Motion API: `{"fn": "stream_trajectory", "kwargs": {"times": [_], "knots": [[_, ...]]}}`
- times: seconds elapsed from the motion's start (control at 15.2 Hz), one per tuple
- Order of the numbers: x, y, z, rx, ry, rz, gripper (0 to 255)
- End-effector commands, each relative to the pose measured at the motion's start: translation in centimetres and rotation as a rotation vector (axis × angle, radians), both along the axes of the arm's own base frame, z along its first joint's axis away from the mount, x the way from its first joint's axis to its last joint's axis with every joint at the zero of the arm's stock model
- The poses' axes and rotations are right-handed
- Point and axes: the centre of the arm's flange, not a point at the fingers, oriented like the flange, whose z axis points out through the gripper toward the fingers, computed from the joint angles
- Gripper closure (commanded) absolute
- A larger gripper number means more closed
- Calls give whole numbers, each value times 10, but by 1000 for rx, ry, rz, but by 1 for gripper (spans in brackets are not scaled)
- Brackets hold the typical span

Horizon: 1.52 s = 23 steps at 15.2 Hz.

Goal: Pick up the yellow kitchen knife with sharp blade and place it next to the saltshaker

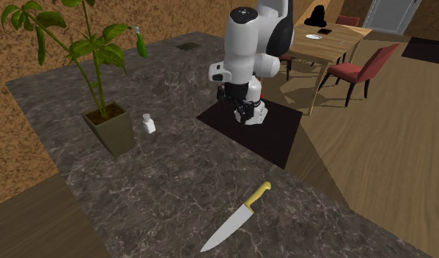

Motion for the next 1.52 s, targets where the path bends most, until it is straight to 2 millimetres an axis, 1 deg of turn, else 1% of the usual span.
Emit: {"fn": "stream_trajectory", "kwargs": {"times": [0.0, 1.12, 1.19, 1.45], "knots": [[14, 18, -17, 5, -7, -1, 0], [115, 165, -141, 38, -51, 2, 0], [120, 171, -147, 40, -53, 2, 0], [119, 170, -168, 40, -53, 2, 0]]}}
